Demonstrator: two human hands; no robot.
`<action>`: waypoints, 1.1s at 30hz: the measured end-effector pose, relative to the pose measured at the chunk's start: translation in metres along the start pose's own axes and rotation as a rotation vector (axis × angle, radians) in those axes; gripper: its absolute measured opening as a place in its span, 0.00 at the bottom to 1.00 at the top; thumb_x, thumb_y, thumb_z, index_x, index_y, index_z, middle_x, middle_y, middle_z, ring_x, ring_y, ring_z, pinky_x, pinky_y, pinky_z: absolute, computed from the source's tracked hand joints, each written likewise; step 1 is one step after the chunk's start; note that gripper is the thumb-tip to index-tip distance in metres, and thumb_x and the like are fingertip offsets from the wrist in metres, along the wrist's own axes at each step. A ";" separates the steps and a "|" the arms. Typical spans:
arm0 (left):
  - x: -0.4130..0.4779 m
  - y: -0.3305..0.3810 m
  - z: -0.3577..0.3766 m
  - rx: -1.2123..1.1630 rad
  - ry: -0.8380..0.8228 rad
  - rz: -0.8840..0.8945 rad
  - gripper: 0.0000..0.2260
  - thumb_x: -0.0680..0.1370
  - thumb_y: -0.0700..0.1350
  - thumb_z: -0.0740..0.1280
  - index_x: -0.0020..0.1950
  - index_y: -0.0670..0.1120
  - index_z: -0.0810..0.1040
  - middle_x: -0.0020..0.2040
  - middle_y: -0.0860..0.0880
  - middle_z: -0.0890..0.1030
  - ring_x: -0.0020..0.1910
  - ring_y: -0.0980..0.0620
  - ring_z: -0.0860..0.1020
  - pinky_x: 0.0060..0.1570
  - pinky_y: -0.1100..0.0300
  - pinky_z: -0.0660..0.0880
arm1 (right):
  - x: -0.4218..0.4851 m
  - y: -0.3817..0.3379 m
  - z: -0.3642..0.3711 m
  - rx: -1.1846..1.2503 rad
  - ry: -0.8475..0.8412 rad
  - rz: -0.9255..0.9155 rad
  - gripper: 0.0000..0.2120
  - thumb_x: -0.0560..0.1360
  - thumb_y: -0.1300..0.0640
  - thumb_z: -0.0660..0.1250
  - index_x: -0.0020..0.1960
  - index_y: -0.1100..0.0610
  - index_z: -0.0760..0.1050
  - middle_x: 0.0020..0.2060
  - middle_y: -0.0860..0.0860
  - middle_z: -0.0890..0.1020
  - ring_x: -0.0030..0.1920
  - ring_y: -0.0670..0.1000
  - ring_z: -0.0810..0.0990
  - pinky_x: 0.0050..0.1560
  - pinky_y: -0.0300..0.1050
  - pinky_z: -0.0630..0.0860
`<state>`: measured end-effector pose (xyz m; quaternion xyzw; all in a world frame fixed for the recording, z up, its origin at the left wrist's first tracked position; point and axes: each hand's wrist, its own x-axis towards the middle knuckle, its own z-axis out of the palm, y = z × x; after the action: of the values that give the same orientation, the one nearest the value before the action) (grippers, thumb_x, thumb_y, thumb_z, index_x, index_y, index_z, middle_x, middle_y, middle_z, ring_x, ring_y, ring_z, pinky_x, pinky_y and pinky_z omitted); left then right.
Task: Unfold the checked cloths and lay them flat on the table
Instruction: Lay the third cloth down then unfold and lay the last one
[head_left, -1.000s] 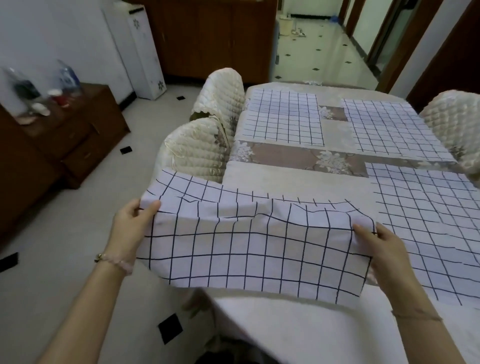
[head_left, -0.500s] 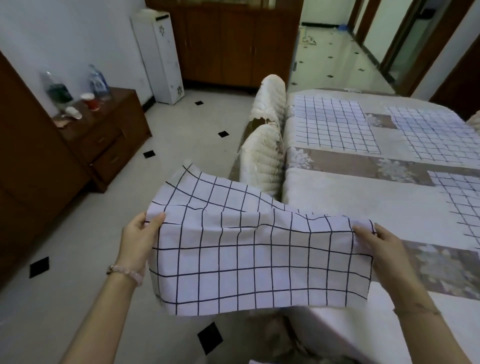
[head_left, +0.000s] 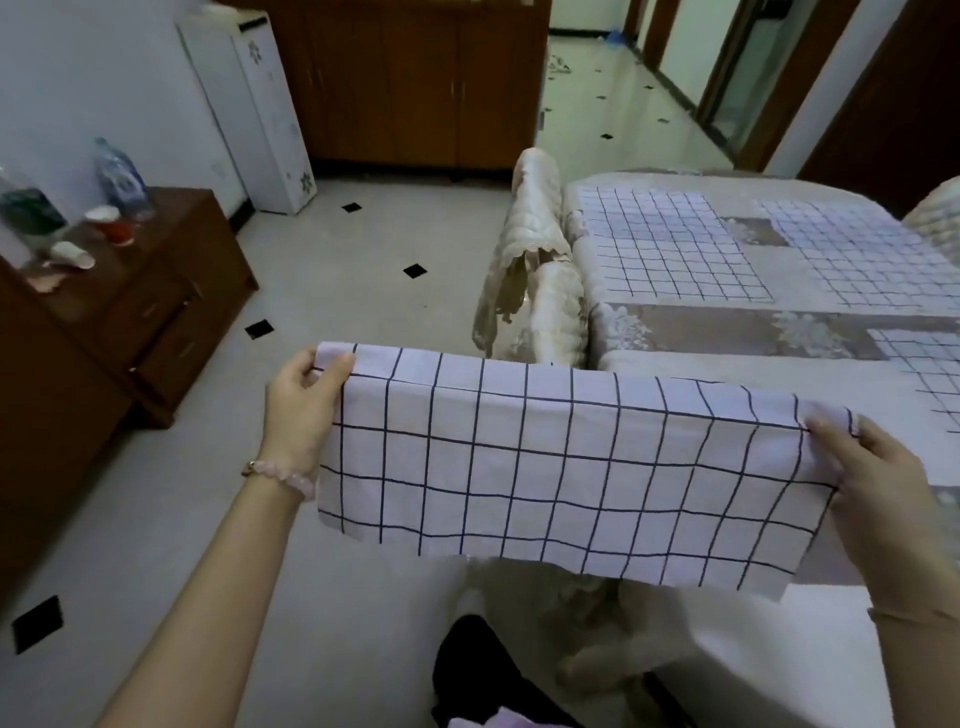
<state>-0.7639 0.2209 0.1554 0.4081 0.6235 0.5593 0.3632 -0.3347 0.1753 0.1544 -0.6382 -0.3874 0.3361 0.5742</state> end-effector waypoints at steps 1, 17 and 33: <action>0.013 0.003 0.007 -0.002 -0.023 0.017 0.03 0.77 0.44 0.66 0.46 0.47 0.78 0.45 0.42 0.77 0.44 0.48 0.75 0.45 0.54 0.74 | 0.007 0.001 0.004 0.005 0.026 -0.005 0.06 0.72 0.51 0.69 0.45 0.52 0.80 0.32 0.44 0.84 0.34 0.42 0.81 0.33 0.34 0.79; 0.213 0.078 0.222 0.045 -0.544 0.163 0.04 0.78 0.44 0.65 0.49 0.53 0.78 0.43 0.53 0.79 0.45 0.53 0.77 0.43 0.62 0.74 | 0.101 -0.003 0.002 0.074 0.497 0.143 0.22 0.57 0.38 0.74 0.42 0.54 0.80 0.33 0.45 0.85 0.38 0.50 0.83 0.32 0.35 0.80; 0.238 0.093 0.505 0.015 -1.299 0.121 0.26 0.73 0.48 0.70 0.70 0.51 0.70 0.47 0.46 0.79 0.53 0.46 0.78 0.58 0.48 0.75 | 0.053 -0.021 -0.031 0.116 1.185 0.104 0.12 0.77 0.64 0.63 0.52 0.48 0.76 0.37 0.39 0.85 0.38 0.38 0.83 0.36 0.31 0.79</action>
<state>-0.3912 0.6445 0.1933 0.7001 0.2569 0.2137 0.6310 -0.2852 0.2082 0.1793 -0.7027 0.0498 -0.0289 0.7091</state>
